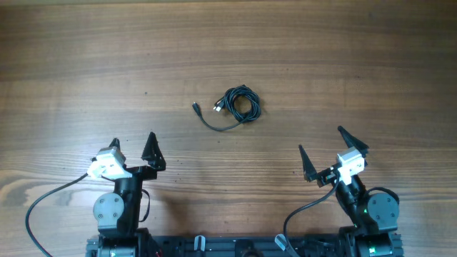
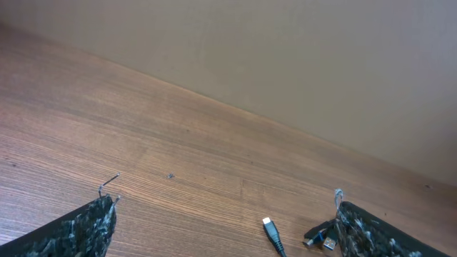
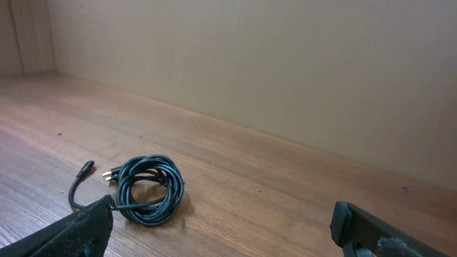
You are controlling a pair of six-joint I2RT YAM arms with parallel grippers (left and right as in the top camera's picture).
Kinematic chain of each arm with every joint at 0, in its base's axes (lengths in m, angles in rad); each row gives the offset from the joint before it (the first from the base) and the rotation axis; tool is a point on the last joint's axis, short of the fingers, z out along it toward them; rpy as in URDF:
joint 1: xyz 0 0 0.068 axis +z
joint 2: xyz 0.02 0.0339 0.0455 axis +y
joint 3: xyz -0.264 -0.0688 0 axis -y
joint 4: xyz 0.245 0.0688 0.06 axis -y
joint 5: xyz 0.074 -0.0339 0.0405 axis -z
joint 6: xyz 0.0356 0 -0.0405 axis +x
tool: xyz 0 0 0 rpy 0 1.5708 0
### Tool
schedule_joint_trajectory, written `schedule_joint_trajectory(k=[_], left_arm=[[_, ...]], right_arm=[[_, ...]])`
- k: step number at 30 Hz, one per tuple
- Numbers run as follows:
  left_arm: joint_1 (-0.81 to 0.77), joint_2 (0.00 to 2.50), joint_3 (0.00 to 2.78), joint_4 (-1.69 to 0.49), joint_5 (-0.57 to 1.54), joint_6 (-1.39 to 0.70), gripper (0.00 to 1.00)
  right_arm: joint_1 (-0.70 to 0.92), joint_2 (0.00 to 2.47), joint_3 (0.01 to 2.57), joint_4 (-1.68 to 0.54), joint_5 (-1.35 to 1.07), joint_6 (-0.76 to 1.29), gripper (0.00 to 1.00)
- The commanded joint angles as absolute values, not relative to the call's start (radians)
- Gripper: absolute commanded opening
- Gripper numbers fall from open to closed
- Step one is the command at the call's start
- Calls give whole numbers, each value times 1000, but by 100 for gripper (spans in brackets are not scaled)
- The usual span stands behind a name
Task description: Untangle cables
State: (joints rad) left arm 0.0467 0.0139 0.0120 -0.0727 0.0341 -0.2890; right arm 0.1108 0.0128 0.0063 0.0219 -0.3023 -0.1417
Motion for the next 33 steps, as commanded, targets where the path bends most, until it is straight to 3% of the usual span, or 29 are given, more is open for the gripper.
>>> schedule_joint_trajectory(k=[1,19,25,33], left_arm=[[42,7,6,-76,25,-269,100],[42,7,6,-75,39,-289,100],[42,13,14,-61,158,-310,100],[42,196,187,-84,161,-310,99]], right_arm=[[114,9,5,24,-303,-131,100],[114,18,5,23,-287,-99,100],[114,63,32,27,-288,-72,100],[114,219,199,27,-315,-68,100]])
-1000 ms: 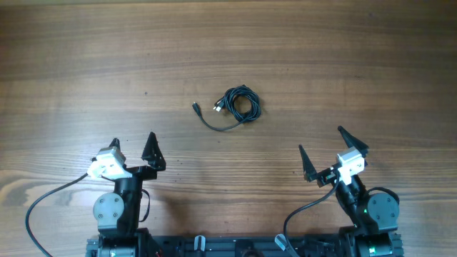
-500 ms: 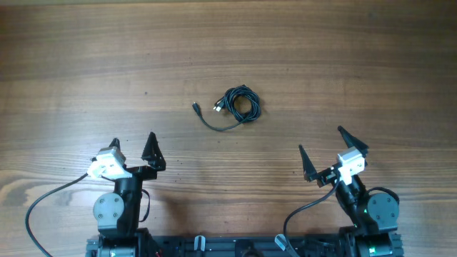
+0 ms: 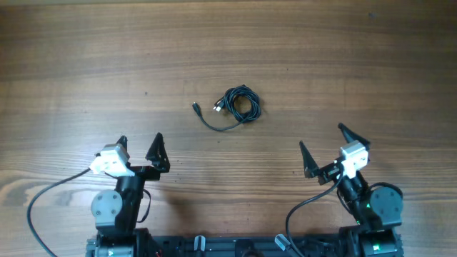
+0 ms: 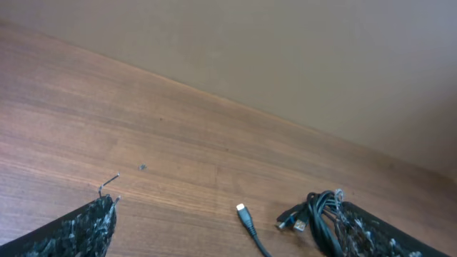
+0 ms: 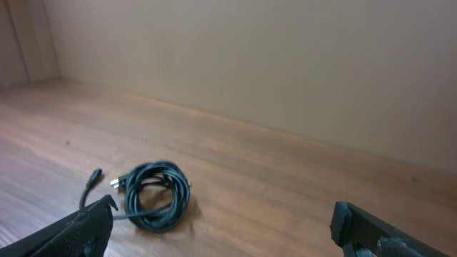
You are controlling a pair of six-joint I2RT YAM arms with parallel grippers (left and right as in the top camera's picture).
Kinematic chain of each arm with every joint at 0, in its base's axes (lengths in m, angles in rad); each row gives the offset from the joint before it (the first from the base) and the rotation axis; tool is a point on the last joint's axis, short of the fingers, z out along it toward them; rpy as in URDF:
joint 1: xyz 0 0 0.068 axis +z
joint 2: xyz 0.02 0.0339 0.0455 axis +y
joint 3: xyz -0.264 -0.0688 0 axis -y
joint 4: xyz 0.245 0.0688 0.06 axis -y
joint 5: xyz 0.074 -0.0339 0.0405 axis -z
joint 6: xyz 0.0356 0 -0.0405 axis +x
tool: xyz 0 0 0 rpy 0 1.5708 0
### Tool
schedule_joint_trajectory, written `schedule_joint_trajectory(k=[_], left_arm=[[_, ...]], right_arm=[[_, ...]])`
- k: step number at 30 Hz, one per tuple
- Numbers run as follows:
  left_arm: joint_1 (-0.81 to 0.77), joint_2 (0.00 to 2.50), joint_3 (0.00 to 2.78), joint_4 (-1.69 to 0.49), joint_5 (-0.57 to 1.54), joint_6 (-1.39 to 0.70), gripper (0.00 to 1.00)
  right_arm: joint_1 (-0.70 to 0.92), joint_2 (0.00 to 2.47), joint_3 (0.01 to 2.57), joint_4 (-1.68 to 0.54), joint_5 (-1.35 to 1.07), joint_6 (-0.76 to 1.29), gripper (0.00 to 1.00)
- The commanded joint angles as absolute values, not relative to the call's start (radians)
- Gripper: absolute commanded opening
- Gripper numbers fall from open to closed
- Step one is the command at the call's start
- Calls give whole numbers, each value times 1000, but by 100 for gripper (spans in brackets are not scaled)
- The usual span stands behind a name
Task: Untangle cables
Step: 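Reach the left gripper down and grasp the black cable coil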
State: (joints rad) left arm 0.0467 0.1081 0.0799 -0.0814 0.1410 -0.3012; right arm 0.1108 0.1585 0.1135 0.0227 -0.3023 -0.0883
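Note:
A black cable [image 3: 239,103] lies coiled in a small bundle at the middle of the wooden table, one loose end with a plug [image 3: 196,108] trailing to its left. The coil [image 5: 157,195] also shows in the right wrist view, and the plug end [image 4: 245,215] shows in the left wrist view. My left gripper [image 3: 140,148] stands open near the front left, well short of the cable. At the front right my right gripper [image 3: 327,150] is open too, with nothing between its fingers.
The wooden table [image 3: 86,64] spreads wide around the cable. A plain beige wall [image 5: 285,57] stands behind the table's far edge. Both arm bases and their leads sit along the front edge.
My left gripper has turned slightly to the right, so the coil and plug show more in its view. My right gripper has shifted a little. The cable lies as before.

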Motion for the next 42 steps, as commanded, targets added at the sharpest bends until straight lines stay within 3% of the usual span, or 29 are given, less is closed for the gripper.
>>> schedule_joint_trajectory(k=[1,13,21,27,32,34,35,36,38,42], left_arm=[[42,246,230,-91,168,-310,100],[41,902,914,-409,338,-295,100],[-70,1359,1430,-782,358,-290,100],[-181,1567,1523,-776,359,-292,100],[-234,1678,1523,-759,358,-295,100],[-254,1745,1523,-763,333,-298,72],[-258,1771,1523,-766,318,-320,66],[-263,1817,1523,-772,278,-395,52],[-266,1880,1523,-768,265,-461,43],[-274,1976,1523,-750,304,-460,41]], right_arm=[[114,254,235,24,-326,-67,100],[114,730,728,-209,-452,-80,100],[114,1095,1210,-599,-508,-122,100],[114,1265,1373,-730,-537,-139,100],[114,1340,1373,-739,-552,-1,100],[114,1368,1373,-739,-571,60,100],[114,1374,1373,-739,-575,60,100],[114,1383,1373,-739,-575,64,100],[114,1384,1372,-742,-574,81,99],[114,1384,1372,-742,-574,82,99]])
